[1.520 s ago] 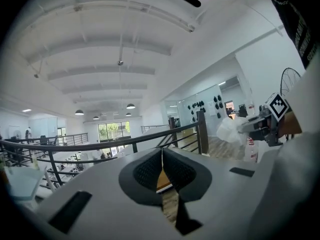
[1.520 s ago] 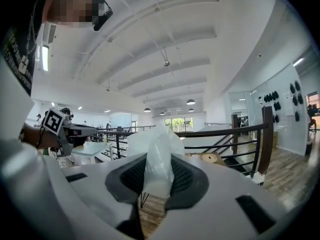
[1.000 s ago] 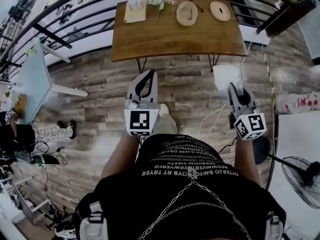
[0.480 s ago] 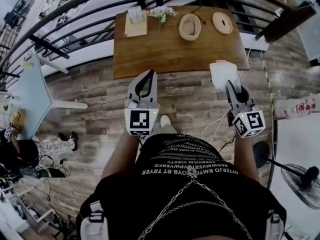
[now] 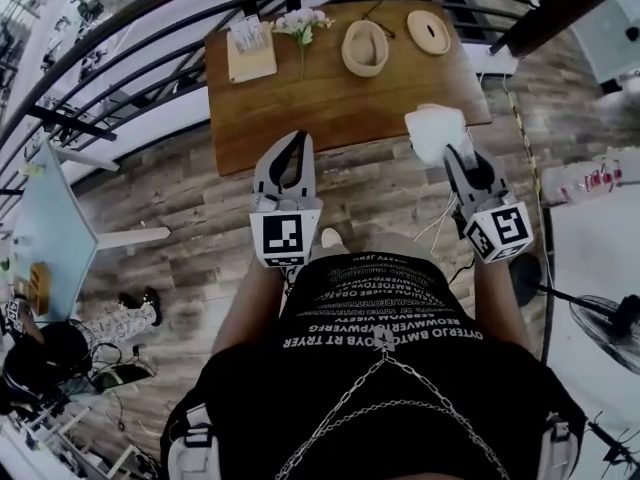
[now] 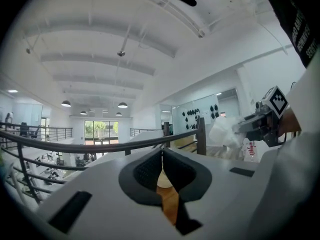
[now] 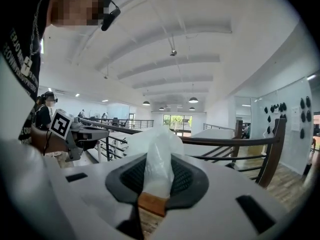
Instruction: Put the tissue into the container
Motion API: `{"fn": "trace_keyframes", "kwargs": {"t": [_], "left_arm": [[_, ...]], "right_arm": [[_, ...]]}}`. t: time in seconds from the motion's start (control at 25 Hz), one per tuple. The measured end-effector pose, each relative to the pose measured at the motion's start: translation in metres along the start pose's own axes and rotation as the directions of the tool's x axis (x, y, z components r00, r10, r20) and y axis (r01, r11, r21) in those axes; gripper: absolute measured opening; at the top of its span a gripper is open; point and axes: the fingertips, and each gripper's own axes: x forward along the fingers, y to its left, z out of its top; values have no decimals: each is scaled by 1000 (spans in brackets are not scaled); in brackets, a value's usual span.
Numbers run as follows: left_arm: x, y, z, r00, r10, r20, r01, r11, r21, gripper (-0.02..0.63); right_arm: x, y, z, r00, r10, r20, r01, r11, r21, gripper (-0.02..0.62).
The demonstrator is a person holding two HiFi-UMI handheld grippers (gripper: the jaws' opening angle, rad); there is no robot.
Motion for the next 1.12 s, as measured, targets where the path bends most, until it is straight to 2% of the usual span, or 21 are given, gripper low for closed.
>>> {"fn": "trace_keyframes", "kwargs": {"t": [0.2,0.44,0.76,1.12], "left_arm": [[12,-10,-7,999,-37,-16,37,999,-5,31],[23,-1,-14,999,-13,-38,13,1000,8,31],[59,26,-22,995,46,-83,-42,998,40,31],[130,48,-18,991,79,-111,-72,995,65,31]], "right_arm": [[1,-12,4,1000,-19,-11,19,1000,-8,87],[18,-31,-3,1000,-28,0,28,999,25,87],[78,-67,-14,1000,10,4,-10,999,40,87],[170,-141,-51,996,25,-86,-20,998,60,87]]}}
